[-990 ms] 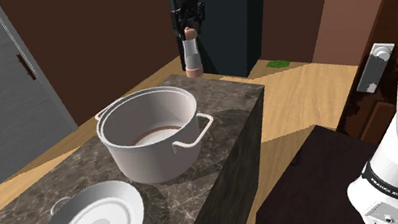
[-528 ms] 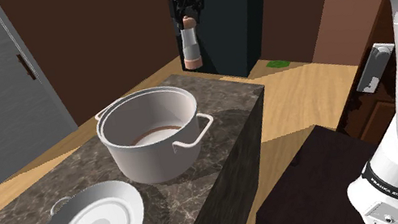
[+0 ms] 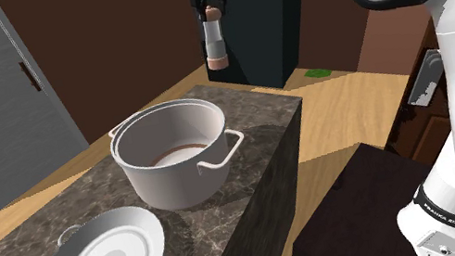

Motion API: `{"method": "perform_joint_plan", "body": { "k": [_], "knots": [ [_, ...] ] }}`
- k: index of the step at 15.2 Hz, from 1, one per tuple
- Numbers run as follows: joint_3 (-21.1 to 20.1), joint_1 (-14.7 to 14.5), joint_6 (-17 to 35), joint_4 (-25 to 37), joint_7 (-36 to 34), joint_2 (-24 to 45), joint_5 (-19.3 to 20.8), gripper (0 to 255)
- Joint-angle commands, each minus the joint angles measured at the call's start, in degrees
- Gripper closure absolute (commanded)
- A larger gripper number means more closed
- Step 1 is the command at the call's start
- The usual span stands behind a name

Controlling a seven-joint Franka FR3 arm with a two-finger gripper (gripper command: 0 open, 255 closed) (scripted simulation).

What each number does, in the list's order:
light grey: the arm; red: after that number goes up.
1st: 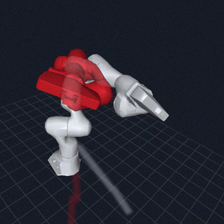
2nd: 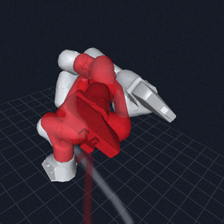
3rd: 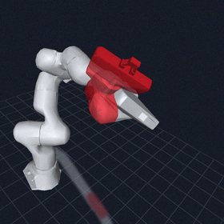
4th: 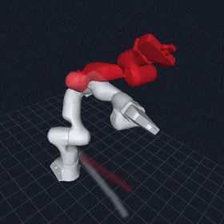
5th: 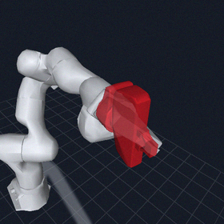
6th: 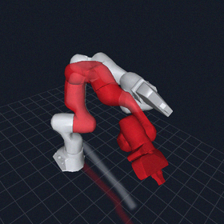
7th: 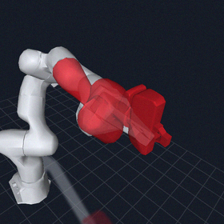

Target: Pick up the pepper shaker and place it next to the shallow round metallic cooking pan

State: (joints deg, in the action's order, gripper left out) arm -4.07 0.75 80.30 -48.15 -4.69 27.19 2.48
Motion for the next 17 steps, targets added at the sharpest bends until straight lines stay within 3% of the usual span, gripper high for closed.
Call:
{"method": "perform_joint_plan", "body": {
  "k": [1, 8, 17],
  "knots": [
    [-0.4, -0.9, 2.3, -6.8, -1.5, -4.5, 0.0, 255],
    [-2.9, -5.7, 7.3, -23.0, -9.2, -15.5, 0.3, 255],
    [-7.5, -11.8, 9.3, -32.7, -20.1, -22.9, 0.6, 255]
  ]
}}
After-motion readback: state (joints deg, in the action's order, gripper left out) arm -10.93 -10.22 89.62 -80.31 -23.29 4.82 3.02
